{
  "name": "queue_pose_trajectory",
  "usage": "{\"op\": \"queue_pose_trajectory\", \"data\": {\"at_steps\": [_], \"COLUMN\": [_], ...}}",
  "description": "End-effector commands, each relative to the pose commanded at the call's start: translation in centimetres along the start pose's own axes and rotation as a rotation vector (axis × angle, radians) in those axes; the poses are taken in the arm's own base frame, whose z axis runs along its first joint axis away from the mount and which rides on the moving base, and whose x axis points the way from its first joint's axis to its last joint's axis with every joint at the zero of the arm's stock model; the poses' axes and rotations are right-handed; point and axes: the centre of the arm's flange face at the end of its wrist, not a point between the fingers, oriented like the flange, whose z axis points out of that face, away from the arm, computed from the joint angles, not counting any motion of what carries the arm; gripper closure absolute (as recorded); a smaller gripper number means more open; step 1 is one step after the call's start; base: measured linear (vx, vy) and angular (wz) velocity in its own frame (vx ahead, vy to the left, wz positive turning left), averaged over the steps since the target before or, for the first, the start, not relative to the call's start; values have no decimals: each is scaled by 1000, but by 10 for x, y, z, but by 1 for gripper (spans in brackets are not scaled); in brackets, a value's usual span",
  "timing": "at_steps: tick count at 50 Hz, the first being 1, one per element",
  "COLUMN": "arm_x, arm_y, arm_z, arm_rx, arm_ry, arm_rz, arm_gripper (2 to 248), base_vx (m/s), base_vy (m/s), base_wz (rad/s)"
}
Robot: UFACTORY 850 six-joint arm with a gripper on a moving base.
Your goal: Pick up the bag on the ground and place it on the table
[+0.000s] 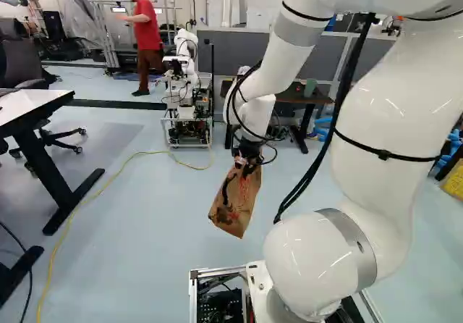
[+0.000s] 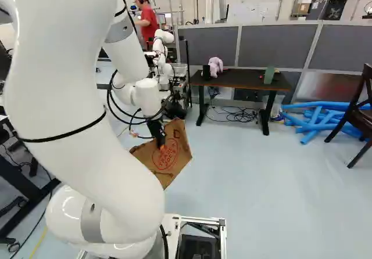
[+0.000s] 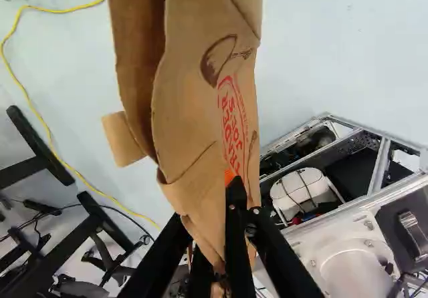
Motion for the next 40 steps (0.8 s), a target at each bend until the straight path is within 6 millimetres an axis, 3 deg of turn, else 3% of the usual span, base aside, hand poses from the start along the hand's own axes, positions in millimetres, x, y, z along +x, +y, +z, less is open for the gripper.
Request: {"op": "queue_pose_trajectory", "data": {"at_steps": [40], "arm_x": [-2], "arm_y": [0], "arm_z": [-58], "arm_rx": [25], "arm_ry": [-1], "arm_rz": [0], "arm_gripper": [229], "base_vx": [0], "base_vy": [0], "base_wz": [0]}}
